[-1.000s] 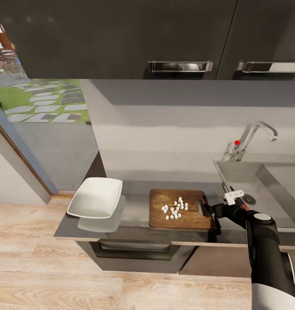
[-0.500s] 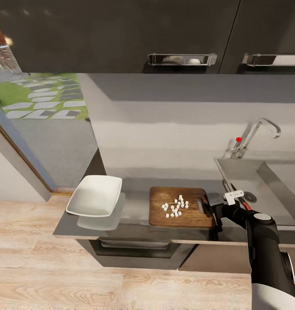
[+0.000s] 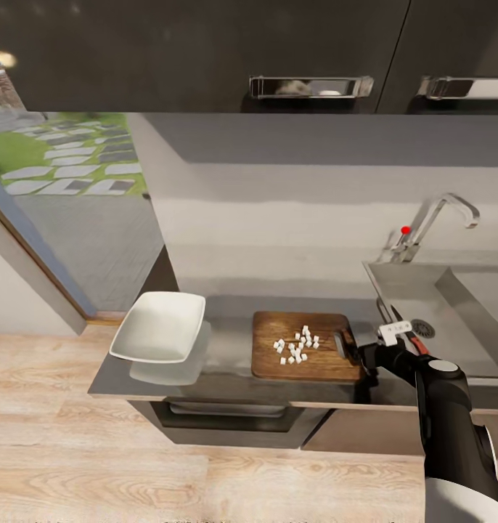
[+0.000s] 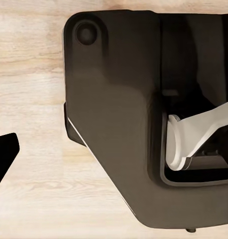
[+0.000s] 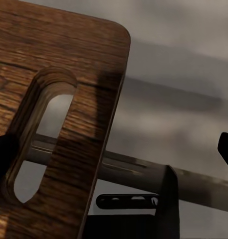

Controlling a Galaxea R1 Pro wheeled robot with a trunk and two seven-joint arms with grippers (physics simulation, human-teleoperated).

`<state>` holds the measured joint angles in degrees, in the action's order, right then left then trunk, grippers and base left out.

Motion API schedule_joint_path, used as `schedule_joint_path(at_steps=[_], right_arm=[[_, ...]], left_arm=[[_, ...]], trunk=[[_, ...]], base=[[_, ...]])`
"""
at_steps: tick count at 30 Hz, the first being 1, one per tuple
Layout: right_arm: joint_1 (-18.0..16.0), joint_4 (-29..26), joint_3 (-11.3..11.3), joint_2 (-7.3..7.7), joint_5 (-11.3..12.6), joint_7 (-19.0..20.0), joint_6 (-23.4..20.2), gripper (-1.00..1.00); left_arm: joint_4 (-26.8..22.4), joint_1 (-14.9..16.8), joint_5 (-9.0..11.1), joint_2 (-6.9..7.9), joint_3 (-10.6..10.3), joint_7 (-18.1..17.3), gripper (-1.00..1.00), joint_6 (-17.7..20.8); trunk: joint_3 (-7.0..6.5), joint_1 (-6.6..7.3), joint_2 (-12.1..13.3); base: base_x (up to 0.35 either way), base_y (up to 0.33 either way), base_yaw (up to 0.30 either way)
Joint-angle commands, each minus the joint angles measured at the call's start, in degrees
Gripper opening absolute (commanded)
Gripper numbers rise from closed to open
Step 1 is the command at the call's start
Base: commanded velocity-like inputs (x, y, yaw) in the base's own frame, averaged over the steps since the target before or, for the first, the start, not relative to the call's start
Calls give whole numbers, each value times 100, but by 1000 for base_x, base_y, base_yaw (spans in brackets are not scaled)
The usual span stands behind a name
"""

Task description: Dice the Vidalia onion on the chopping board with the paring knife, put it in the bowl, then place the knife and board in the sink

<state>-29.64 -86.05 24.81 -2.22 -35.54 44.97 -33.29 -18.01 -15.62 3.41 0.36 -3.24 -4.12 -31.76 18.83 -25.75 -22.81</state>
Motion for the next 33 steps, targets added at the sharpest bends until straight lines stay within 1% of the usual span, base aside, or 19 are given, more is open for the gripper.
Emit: schedule_joint_path(at_steps=[1,6,18,33], right_arm=[[-7,-9,14,-6,-49,56,-11,100],[-7,-9,14,-6,-49,56,-11,100],[-7,-9,15,-6,-49,56,-11,100],[-7,-9,15,-6,-49,56,-11,100]], left_arm=[[-9,-2,37,5,-28,-10,100,-6],[-9,-2,36,4,-28,-10,100,-6],[-5,-2,31,-4,-28,-2,100,3],[63,-2,37,-5,-28,-1,100,3]], trunk=[[18,-3,-11],[64,-3,-11],[174,-3,-11],[311,-3,-11]], base=[[0,0,0],[31,0,0],[155,-23,0],[6,9,0]])
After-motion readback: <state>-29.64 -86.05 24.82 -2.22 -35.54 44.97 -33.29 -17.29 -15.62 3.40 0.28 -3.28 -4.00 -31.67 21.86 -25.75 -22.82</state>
